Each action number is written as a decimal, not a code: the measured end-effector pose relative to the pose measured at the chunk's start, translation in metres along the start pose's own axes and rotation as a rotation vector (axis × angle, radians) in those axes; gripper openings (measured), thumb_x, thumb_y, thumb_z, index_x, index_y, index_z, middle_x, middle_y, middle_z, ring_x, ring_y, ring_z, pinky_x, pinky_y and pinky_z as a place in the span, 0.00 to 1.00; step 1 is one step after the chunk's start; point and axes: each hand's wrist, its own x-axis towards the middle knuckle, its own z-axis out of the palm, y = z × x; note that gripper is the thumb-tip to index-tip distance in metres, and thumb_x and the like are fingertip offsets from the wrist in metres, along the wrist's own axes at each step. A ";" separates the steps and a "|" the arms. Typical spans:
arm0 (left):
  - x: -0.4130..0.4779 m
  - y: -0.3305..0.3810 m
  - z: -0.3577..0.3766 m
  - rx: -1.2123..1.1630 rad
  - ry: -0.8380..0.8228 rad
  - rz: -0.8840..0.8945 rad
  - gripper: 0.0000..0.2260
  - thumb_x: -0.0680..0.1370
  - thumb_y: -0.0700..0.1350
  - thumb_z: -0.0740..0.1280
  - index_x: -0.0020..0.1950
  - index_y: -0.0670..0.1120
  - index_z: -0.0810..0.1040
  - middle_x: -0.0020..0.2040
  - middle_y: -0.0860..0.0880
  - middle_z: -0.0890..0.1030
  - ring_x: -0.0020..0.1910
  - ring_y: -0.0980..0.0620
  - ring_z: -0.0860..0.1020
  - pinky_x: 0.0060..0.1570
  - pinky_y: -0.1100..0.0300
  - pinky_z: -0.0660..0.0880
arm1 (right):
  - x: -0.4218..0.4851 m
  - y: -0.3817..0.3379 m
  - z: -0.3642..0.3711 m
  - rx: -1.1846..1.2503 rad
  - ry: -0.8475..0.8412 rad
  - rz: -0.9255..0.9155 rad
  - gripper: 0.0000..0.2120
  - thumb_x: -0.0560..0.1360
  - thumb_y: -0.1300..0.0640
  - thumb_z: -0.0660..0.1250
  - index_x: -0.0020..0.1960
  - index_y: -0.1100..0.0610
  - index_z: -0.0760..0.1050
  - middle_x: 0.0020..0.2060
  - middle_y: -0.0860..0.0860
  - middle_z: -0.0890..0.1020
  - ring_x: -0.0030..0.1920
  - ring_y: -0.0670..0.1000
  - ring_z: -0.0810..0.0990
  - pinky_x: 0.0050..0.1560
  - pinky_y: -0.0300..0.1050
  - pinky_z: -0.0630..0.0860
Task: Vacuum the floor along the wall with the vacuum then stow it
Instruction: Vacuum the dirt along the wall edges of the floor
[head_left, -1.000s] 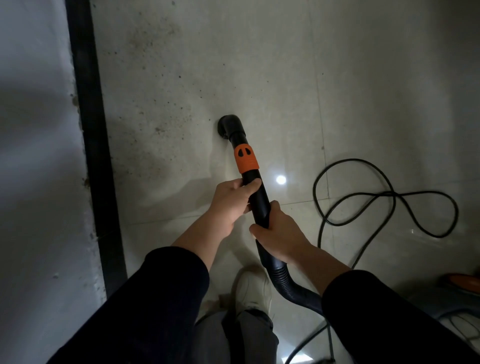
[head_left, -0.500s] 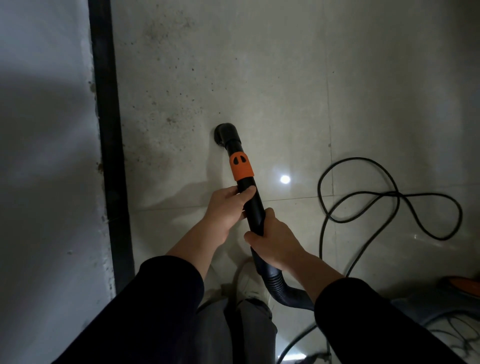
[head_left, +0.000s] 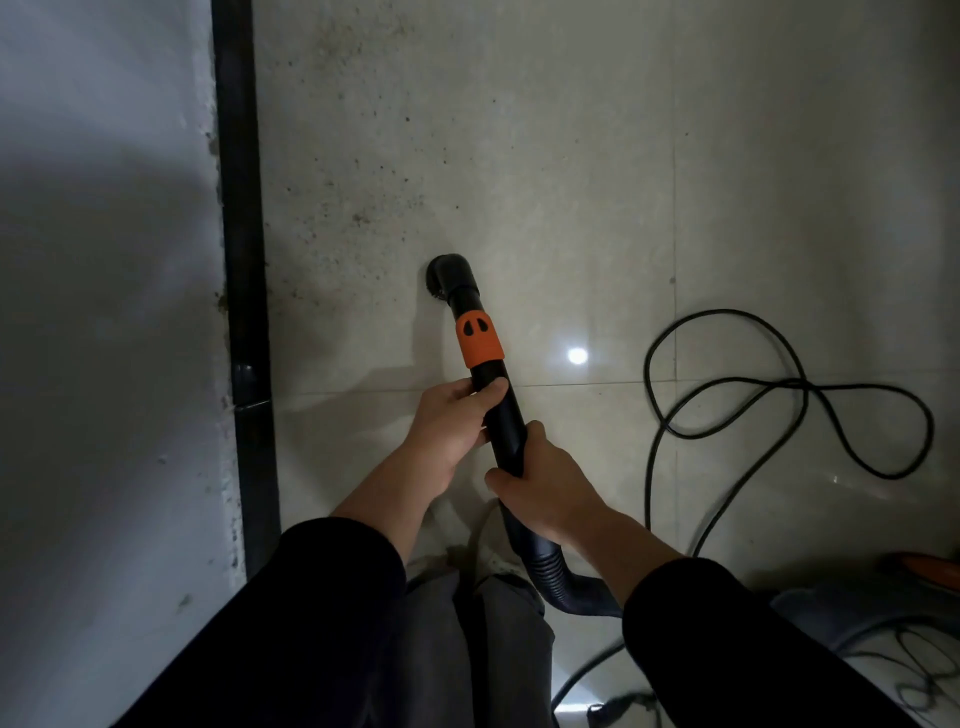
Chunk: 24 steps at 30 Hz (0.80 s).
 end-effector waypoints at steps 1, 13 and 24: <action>-0.002 -0.001 -0.002 0.000 0.004 0.000 0.05 0.78 0.43 0.68 0.52 0.45 0.79 0.51 0.45 0.82 0.51 0.48 0.81 0.43 0.62 0.77 | -0.001 0.000 0.001 -0.013 -0.004 -0.002 0.14 0.74 0.56 0.66 0.55 0.58 0.64 0.43 0.58 0.78 0.42 0.60 0.81 0.42 0.54 0.79; -0.009 -0.010 -0.025 0.002 0.047 -0.009 0.04 0.79 0.45 0.67 0.52 0.46 0.79 0.52 0.46 0.82 0.51 0.50 0.81 0.56 0.55 0.77 | 0.000 -0.006 0.014 -0.194 -0.060 -0.055 0.14 0.75 0.54 0.65 0.53 0.57 0.62 0.39 0.54 0.75 0.37 0.55 0.77 0.40 0.52 0.77; -0.008 -0.014 -0.053 -0.051 0.084 -0.027 0.06 0.80 0.44 0.66 0.54 0.44 0.79 0.54 0.44 0.82 0.54 0.49 0.81 0.56 0.57 0.76 | 0.008 -0.022 0.031 -0.326 -0.117 -0.078 0.14 0.75 0.53 0.64 0.53 0.55 0.61 0.37 0.51 0.74 0.36 0.52 0.76 0.37 0.49 0.75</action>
